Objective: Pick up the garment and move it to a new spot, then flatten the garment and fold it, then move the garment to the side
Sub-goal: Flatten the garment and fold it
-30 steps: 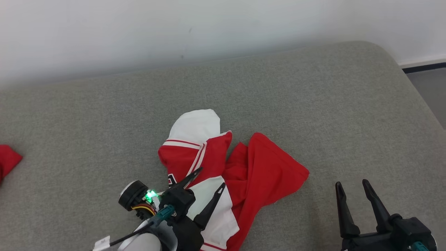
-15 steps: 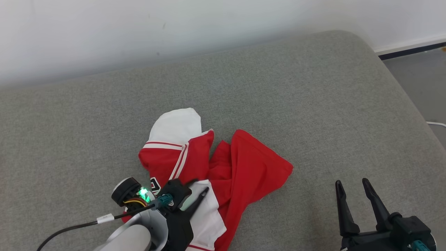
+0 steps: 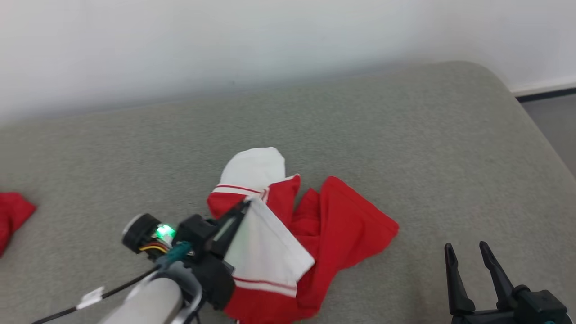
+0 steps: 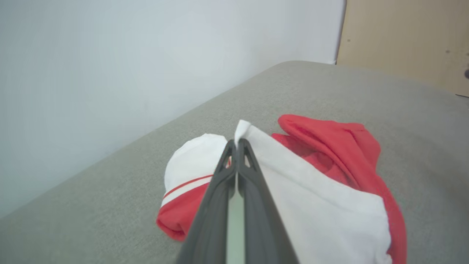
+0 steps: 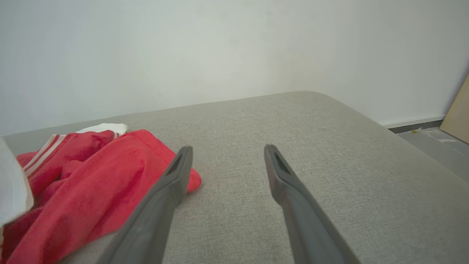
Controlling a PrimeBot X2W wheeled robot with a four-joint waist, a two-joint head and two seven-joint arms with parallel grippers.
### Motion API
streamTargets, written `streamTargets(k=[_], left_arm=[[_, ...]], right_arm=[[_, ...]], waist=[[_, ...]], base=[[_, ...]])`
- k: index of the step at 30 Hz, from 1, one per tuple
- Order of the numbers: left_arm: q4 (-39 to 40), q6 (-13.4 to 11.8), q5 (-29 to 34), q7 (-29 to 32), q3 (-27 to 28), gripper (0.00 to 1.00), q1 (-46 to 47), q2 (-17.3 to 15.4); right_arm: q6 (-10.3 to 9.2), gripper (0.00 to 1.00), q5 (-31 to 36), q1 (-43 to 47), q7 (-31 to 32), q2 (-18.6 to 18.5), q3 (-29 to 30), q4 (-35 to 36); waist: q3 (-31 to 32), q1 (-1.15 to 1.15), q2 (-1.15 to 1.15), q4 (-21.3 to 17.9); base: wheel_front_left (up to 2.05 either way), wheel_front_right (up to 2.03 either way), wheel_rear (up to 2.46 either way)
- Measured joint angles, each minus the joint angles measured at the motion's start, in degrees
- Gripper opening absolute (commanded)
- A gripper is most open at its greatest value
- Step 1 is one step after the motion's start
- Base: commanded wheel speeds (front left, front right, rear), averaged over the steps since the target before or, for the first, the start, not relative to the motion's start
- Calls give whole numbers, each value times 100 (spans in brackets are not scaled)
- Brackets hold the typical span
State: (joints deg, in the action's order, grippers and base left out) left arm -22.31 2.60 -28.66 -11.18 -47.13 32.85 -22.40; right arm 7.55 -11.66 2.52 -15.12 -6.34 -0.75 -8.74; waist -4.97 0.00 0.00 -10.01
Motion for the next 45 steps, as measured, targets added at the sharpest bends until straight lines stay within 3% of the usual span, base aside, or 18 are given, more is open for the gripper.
streamTargets(k=[10, 15, 21, 26, 33, 34, 35, 45], left_arm=[[984, -736, -167, -319, 799, 0, -682, -793], [1521, -1026, -210, -359, 956, 0, -1330, -916], [1887, -1377, -379, -372, 1376, 0, -2401, -783], [2043, -1358, -325, -386, 1834, 0, -3120, -371], [1515, -891, -78, -386, 2163, 0, -3639, 266], [1434, -858, 9, -386, 2252, 25, -3668, 324], [1413, -834, 62, -386, 2372, 100, -3679, 396], [2007, -433, 902, -387, 3746, 100, -3813, 955]], right_arm=[[0, 100, -37, 32, 0, -44, 22, -35], [0, 100, -64, 41, 0, -45, 33, -70], [0, 100, -85, 90, 0, -41, 64, -108], [0, 100, -103, 86, 0, -46, 74, -146], [0, 100, -111, 86, 0, -53, 102, -224], [0, 100, -111, 87, 0, -53, 103, -232], [0, 100, -111, 89, 0, -51, 104, -241], [0, 100, -110, 88, 0, -44, 129, -281]], waist=[[194, 0, 0, 790], [261, 0, 0, 1068], [321, -1, 0, 1358], [316, -1, 0, 1424], [347, -1, 0, 1427], [354, -1, 0, 1426], [360, -1, 0, 1424], [389, 0, 0, 1383]], base=[[0, 0, 0], [0, 0, 0], [0, 0, 0], [0, 0, 0], [0, 0, 0], [0, 0, 0], [0, 0, 0], [0, 0, 0]])
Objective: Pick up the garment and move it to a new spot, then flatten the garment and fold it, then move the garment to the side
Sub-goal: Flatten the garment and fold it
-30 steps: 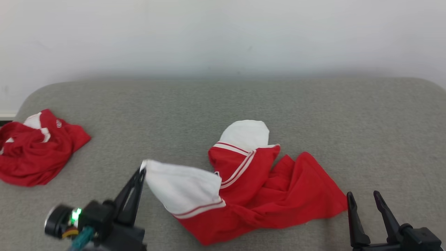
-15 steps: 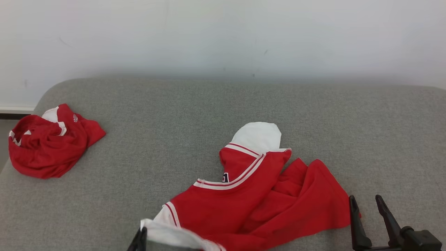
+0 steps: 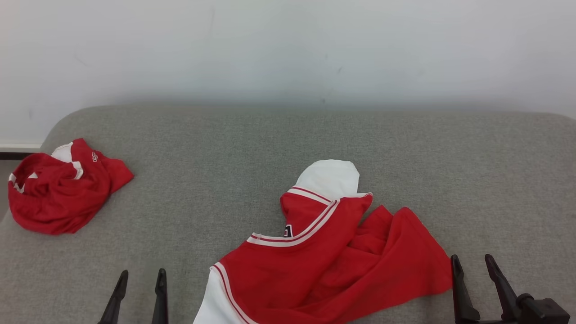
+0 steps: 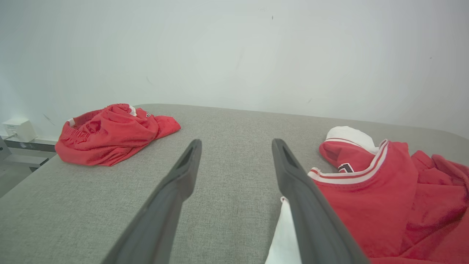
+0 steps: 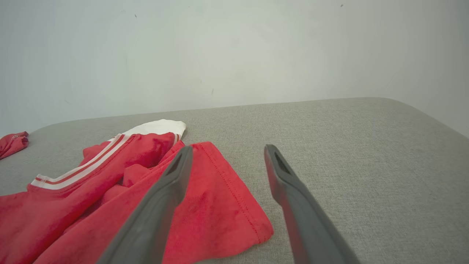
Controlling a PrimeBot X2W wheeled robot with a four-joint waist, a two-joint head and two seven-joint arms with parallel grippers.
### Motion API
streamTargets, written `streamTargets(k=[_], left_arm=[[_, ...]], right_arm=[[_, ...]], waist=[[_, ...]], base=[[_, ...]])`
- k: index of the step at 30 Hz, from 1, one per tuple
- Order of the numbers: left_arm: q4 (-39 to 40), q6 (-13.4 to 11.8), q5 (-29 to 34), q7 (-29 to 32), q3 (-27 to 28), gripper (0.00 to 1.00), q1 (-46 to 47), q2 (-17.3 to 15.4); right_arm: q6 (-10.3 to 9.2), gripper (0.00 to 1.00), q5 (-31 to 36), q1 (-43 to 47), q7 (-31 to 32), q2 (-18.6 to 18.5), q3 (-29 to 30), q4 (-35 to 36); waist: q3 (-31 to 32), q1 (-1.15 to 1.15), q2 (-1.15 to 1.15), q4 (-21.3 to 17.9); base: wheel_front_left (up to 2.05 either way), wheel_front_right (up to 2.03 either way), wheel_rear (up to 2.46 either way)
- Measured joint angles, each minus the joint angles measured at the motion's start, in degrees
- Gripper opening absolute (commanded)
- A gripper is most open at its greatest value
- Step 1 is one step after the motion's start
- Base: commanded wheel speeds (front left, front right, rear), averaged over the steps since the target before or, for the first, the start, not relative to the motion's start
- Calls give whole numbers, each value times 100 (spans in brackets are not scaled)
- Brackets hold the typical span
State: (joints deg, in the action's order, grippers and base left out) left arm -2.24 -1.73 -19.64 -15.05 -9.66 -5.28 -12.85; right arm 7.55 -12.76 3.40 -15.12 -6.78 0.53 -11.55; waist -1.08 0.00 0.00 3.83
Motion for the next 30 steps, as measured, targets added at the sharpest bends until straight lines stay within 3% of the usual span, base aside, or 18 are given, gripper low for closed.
streamTargets(k=[12, 21, 30], left_arm=[[-96, 534, 646, 1, 611, 100, 12, 319], [-759, 823, 851, 59, 208, 100, 1003, -1], [-1308, 889, 632, 511, -339, 100, 1822, -385]], right_arm=[[0, 100, -2, 2, 0, 13, -75, -57], [0, 100, -26, -57, 0, 2, -160, -137], [0, 100, -22, -108, 0, 66, -182, -185]], waist=[[61, 0, 0, -259], [-36, 0, 0, -579], [-274, 0, 0, -926]], base=[[0, 0, 0], [0, 0, 0], [0, 0, 0]])
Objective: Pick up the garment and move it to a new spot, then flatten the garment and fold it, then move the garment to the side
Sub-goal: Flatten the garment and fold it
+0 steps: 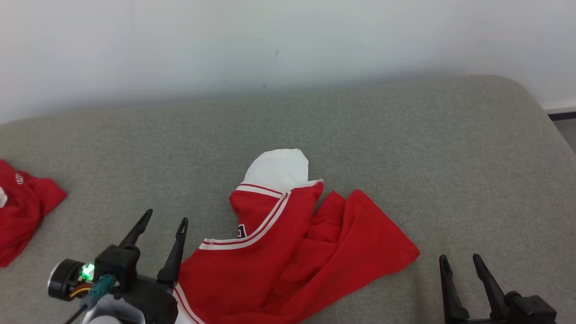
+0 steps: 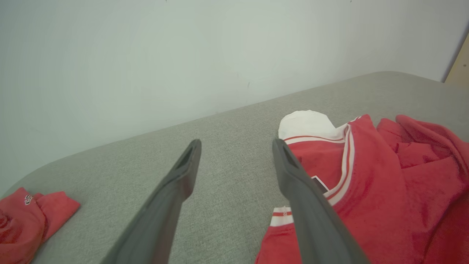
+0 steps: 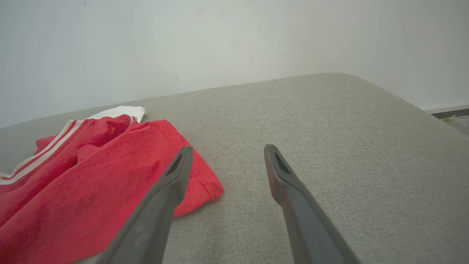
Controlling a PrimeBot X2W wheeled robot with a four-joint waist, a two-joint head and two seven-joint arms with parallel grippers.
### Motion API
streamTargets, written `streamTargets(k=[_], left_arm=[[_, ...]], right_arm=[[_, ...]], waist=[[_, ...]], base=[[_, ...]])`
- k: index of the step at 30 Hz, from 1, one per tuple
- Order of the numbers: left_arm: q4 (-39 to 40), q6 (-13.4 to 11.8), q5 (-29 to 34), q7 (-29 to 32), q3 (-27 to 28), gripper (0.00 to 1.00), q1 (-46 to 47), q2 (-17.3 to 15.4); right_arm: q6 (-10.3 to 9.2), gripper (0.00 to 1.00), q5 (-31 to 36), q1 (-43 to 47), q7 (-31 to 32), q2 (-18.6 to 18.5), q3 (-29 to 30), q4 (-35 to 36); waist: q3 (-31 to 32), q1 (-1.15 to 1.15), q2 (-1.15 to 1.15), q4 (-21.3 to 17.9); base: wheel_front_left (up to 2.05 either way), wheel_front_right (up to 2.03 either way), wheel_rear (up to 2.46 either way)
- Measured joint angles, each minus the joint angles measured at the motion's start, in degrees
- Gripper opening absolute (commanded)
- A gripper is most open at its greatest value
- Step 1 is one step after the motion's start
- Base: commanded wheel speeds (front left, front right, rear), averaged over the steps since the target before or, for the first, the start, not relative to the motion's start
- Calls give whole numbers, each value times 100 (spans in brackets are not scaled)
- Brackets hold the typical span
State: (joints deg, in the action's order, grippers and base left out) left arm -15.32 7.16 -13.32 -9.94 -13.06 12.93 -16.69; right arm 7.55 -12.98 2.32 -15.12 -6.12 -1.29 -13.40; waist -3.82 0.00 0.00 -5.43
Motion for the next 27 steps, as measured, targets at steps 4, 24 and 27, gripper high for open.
streamTargets(k=[4, 24, 27], left_arm=[[-267, 26, -131, 322, -343, 100, 253, -200], [-1027, 38, -1362, 1811, -2263, 91, 1075, -856], [-1154, 37, -1406, 1795, -2453, 0, 1215, -898]], right_arm=[[0, 100, 7, -55, 0, 35, 8, -7], [0, 100, 67, -241, 0, 64, 24, -65], [0, 100, 97, -254, 0, 65, 31, -68]], waist=[[-179, 0, 0, -150], [-477, 1, 0, -405], [-465, 1, 0, -419]], base=[[0, 0, 0], [0, 0, 0], [0, 0, 0]])
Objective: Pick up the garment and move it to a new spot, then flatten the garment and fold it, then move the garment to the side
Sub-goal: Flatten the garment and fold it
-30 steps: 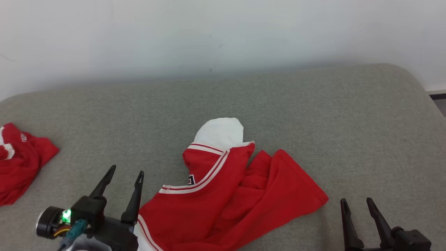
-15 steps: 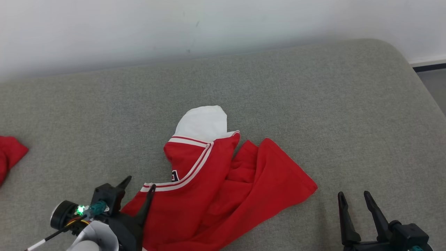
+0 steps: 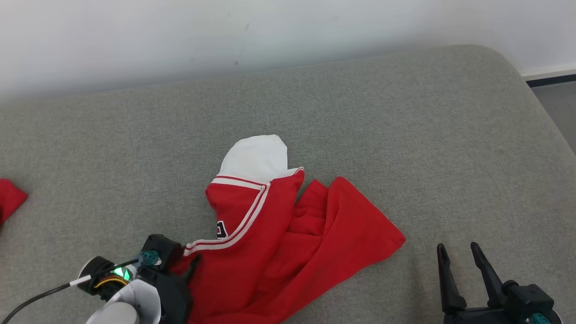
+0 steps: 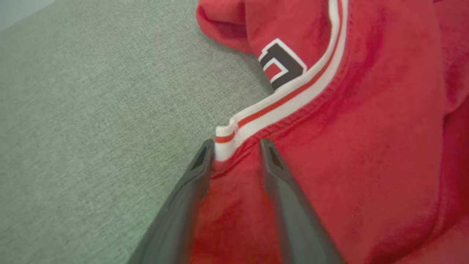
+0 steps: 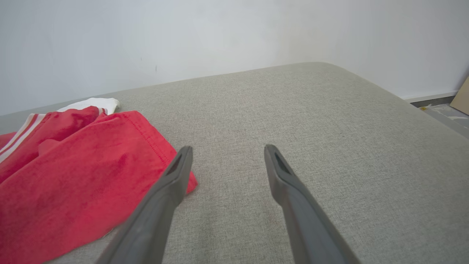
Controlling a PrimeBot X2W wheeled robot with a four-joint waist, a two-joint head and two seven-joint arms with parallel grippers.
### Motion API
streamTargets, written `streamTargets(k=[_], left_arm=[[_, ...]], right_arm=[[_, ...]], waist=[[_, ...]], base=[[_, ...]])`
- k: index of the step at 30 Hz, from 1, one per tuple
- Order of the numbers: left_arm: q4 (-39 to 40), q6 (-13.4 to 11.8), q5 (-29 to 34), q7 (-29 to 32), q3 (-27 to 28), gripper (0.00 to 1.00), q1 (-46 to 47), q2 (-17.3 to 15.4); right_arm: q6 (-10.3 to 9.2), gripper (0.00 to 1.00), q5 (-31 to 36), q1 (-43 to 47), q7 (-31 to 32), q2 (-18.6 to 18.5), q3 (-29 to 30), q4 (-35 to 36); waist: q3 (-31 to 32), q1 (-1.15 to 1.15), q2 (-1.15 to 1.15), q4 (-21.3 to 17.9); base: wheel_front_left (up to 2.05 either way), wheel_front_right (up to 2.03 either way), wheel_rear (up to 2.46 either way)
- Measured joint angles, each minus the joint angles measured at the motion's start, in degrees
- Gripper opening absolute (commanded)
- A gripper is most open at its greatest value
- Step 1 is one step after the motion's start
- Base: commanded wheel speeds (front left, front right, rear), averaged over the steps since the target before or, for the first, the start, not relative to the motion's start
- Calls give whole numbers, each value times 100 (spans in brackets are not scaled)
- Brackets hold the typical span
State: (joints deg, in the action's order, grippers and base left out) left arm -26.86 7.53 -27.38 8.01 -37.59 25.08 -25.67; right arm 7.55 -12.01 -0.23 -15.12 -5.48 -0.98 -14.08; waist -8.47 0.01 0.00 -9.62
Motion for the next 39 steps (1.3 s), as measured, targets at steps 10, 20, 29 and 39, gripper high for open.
streamTargets(k=[10, 20, 29, 39], left_arm=[[-389, -270, -155, -1133, 468, 0, 325, -18], [-731, -650, -319, -2062, 964, 0, 211, -198], [-293, -907, -213, -2290, 1399, 100, -123, 115], [1305, -1053, 495, -2306, 2502, 100, -1350, 590]], right_arm=[[0, 100, 55, 1, 0, -22, 126, 35], [0, 100, 174, -27, 0, -18, 200, 16], [0, 100, 194, -23, 0, -16, 158, 35], [0, 100, 151, 101, 0, -22, 85, 93]], waist=[[67, 0, 0, 121], [141, 0, 0, 208], [308, 0, 0, 302], [624, -1, 0, 562]], base=[[0, 0, 0], [0, 0, 0], [0, 0, 0], [0, 0, 0]])
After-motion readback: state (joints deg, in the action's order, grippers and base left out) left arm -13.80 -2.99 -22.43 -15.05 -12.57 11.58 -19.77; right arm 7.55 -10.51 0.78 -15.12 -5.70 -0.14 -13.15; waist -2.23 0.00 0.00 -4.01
